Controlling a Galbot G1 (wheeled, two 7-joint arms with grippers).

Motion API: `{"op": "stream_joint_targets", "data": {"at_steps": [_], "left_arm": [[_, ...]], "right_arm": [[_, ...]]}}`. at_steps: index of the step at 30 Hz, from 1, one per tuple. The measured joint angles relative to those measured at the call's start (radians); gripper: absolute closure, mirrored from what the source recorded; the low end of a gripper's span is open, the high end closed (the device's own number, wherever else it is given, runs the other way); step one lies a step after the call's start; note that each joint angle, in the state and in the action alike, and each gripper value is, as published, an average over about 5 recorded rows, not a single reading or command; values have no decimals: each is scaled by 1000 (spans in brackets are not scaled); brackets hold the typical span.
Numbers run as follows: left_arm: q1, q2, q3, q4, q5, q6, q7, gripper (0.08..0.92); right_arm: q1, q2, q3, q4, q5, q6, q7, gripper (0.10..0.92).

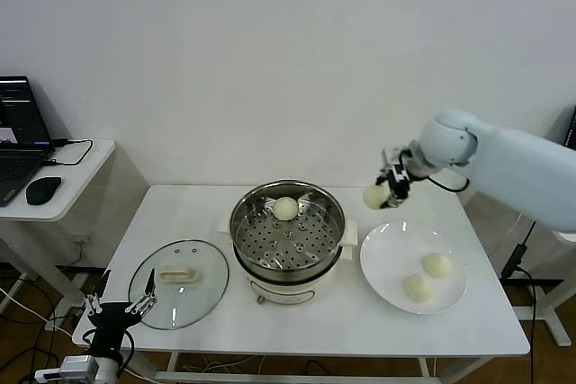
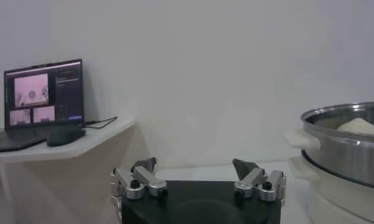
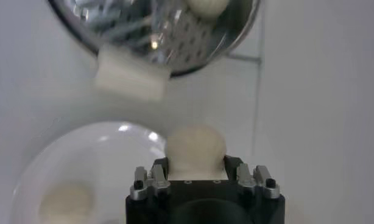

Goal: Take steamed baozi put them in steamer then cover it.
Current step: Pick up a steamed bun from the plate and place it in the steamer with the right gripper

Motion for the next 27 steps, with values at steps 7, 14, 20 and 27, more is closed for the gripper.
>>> {"op": "stream_joint_targets", "data": {"at_steps": [7,14,20,27], "left_arm": [[9,0,-16,-12,-1,0,1,177],[17,-3,-35,-13,-1,-1,4,177],[16,-8,-44,-11,-1,-2,7,177],[14,-9,-50,-15,-1,-2,8,177]], "right_arm": [[18,135,-31,-10,123,-81,66,448],[-23,273,-33,-40,213,-166,136,448],[-74,370,-33,-85,249,-210,185,448],[-135,457,-25,-149,258,-238,224,448]]}}
